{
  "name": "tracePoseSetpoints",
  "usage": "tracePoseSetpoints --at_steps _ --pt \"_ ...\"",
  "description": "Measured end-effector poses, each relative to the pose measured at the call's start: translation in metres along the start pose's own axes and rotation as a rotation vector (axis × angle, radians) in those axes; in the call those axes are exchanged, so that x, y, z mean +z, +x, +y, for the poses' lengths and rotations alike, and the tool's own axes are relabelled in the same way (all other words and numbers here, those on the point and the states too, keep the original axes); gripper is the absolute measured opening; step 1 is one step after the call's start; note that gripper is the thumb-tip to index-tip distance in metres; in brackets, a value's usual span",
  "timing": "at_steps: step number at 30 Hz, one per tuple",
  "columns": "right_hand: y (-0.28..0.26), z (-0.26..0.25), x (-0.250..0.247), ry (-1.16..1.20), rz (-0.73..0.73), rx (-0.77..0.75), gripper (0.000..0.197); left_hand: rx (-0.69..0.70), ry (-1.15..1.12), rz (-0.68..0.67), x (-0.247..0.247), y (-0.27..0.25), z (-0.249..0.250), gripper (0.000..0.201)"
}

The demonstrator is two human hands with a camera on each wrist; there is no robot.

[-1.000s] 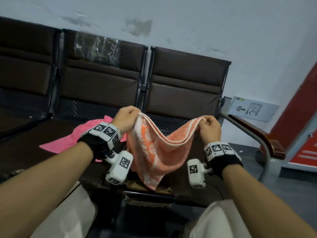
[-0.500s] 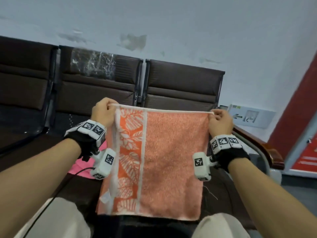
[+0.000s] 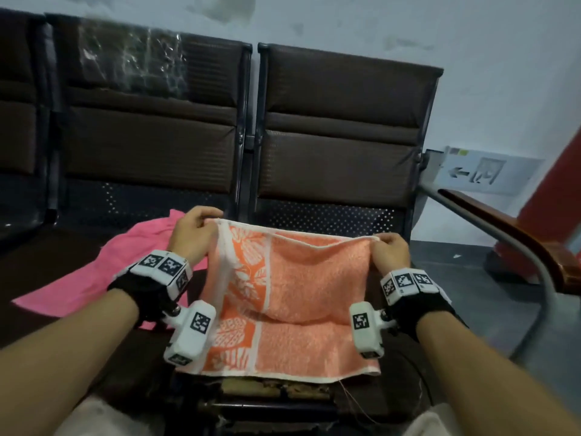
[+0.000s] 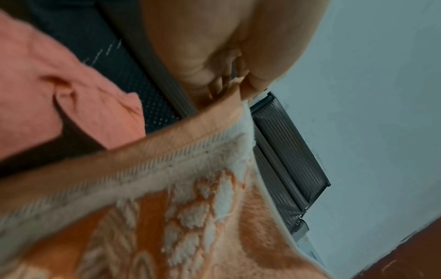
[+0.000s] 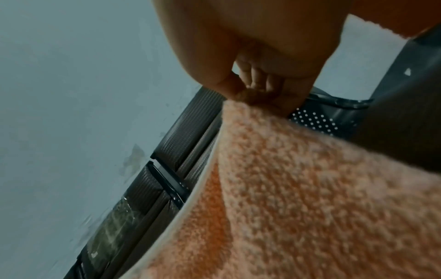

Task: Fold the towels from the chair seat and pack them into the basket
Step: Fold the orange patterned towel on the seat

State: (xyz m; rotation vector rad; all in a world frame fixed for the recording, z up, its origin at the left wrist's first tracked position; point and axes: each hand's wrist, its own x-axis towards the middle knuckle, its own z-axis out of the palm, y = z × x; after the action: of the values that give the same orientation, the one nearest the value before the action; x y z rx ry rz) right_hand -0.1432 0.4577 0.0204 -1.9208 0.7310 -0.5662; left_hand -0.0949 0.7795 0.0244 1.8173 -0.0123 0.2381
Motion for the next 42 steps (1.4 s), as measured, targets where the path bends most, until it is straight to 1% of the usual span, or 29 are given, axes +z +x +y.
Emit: tracePoseSetpoints --at_steps 2,6,9,11,13,14,16,18,19,20,21,22,23,24,26,30,34,38,40,42 --pt "-0.001 0.003 0.015 0.068 -0.086 0.012 0.017 -0.044 -0.072 -0.033 0.008 -0.002 -0.005 0.036" --pt "-0.021 -0.014 0.036 0.336 -0.397 -0.011 0.027 -0.107 -0.212 -0.152 0.025 -0.006 0.002 0.036" --pt "-0.034 -0.026 0.039 0.465 -0.621 -0.071 0.028 -0.112 -0.214 -0.211 0.031 -0.01 0.007 0.029" --pt "-0.038 -0.028 0.038 0.525 -0.805 -0.067 0.026 -0.124 -0.189 -0.239 0.035 -0.012 0.007 0.026" --pt "-0.038 -0.023 0.039 0.493 -0.962 -0.051 0.028 -0.161 -0.173 -0.264 0.038 -0.012 0.007 0.024" --pt "-0.038 -0.019 0.041 0.385 -0.984 -0.083 0.029 -0.184 -0.167 -0.284 0.04 -0.013 0.007 0.025" --pt "-0.036 -0.008 0.045 0.034 -0.938 -0.26 0.022 -0.216 -0.143 -0.339 0.043 -0.015 0.006 0.026" --pt "-0.035 -0.002 0.049 -0.271 -0.862 -0.505 0.011 -0.212 -0.098 -0.404 0.045 -0.017 0.005 0.023" --pt "-0.035 -0.003 0.05 -0.345 -0.813 -0.637 0.007 -0.2 -0.078 -0.433 0.046 -0.019 0.004 0.021" --pt "-0.036 -0.006 0.052 -0.355 -0.754 -0.75 0.003 -0.186 -0.068 -0.455 0.047 -0.02 0.003 0.02" --pt "-0.036 -0.01 0.053 -0.319 -0.687 -0.828 0.006 -0.174 -0.067 -0.468 0.048 -0.021 0.003 0.021" --pt "-0.036 -0.013 0.056 -0.258 -0.626 -0.854 0.011 -0.164 -0.071 -0.473 0.049 -0.022 0.003 0.023" --pt "-0.036 -0.016 0.058 -0.187 -0.588 -0.83 0.016 -0.154 -0.075 -0.475 0.049 -0.022 0.004 0.024" --pt "-0.037 -0.018 0.061 -0.131 -0.579 -0.78 0.019 -0.144 -0.077 -0.479 0.05 -0.022 0.004 0.025" --pt "-0.039 -0.016 0.065 -0.108 -0.595 -0.728 0.018 -0.126 -0.072 -0.498 0.051 -0.024 0.006 0.025" --pt "-0.045 -0.012 0.071 -0.129 -0.628 -0.772 0.015 -0.119 -0.08 -0.516 0.056 -0.03 0.009 0.019" --pt "-0.051 -0.012 0.075 -0.142 -0.597 -0.812 0.017 -0.136 -0.102 -0.527 0.062 -0.033 0.009 0.012" --pt "-0.054 -0.014 0.073 -0.135 -0.565 -0.766 0.016 -0.178 -0.132 -0.536 0.063 -0.034 0.012 0.018" --pt "-0.054 -0.014 0.071 -0.1 -0.566 -0.728 0.018 -0.196 -0.166 -0.569 0.061 -0.036 0.014 0.021" --pt "-0.056 -0.013 0.07 -0.065 -0.583 -0.696 0.02 -0.168 -0.167 -0.6 0.057 -0.038 0.014 0.022"
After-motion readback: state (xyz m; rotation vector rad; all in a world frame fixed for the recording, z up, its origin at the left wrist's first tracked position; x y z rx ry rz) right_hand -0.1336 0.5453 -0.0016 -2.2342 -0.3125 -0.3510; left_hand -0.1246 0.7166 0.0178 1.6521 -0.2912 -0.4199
